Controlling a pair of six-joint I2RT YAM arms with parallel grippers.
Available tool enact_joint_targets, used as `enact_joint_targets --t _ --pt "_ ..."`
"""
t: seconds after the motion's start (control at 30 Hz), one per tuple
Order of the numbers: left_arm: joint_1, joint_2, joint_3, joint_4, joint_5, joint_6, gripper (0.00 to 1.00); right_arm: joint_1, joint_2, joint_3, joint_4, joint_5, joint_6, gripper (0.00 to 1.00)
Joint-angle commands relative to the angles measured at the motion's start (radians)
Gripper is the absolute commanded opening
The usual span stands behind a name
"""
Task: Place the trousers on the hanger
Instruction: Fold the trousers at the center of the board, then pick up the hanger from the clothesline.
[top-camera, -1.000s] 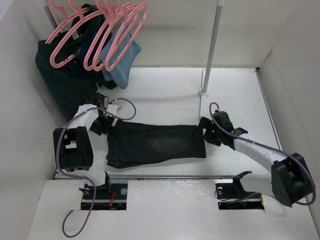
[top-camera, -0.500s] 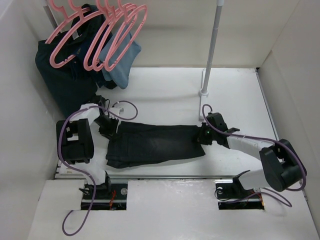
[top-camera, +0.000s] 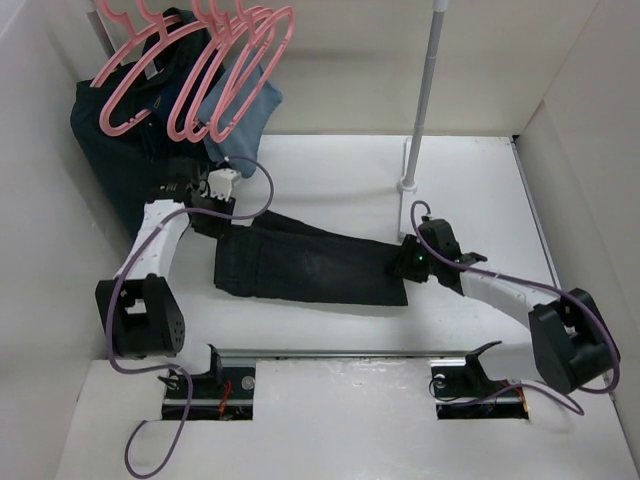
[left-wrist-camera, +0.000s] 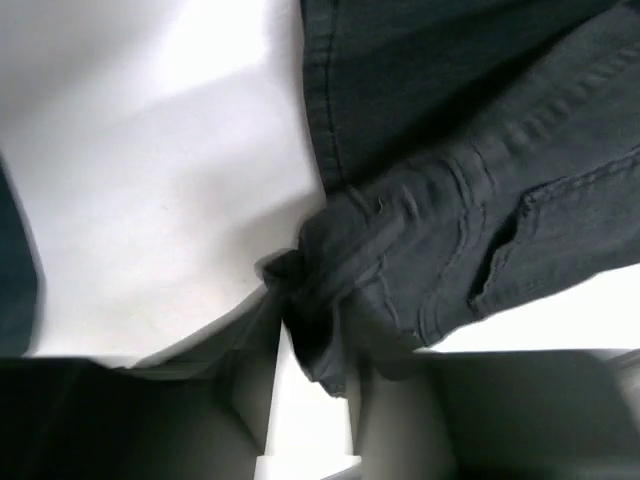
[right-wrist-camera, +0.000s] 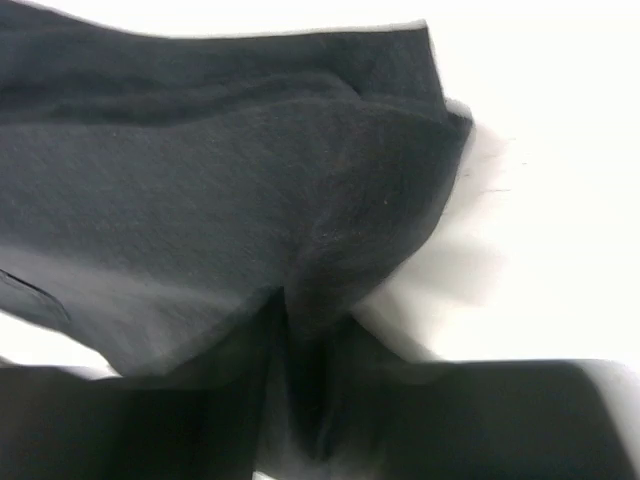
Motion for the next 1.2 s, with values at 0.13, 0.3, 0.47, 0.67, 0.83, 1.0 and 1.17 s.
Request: enact_joint_targets --t 0.13,0.3,0.47,0.67,0.83,1.0,1.17 --pt "0.010 0.038 -0.098 -0.004 -0.080 0.059 0.61 -0.011 0.057 0.179 -0.148 0.090 -0.156 0.86" --pt "0.010 -0.095 -0.112 -0.157 -0.082 0.311 0.61 0.042 -0.024 0.304 -0.261 0.172 -0.219 0.95" --pt "-0.030 -0.172 -0.055 -0.255 -0.115 0.373 0.54 0.127 -0.069 0.510 -0.360 0.236 -0.291 0.95" --pt "-0.051 -0.347 0.136 -0.395 0.017 0.368 0.47 0.187 -0.078 0.665 -0.374 0.198 -0.341 0.95" --pt "-0.051 -0.470 0.343 -0.315 0.027 0.198 0.38 0.208 -0.049 0.717 -0.328 0.101 -0.374 0.94" --pt "-0.051 -0.413 0.610 -0.043 -0.153 -0.103 0.47 0.247 0.012 0.794 -0.308 0.078 -0.420 0.94" --pt "-0.051 -0.168 0.828 0.061 -0.126 -0.294 0.44 0.265 0.081 0.831 -0.274 0.044 -0.431 0.94"
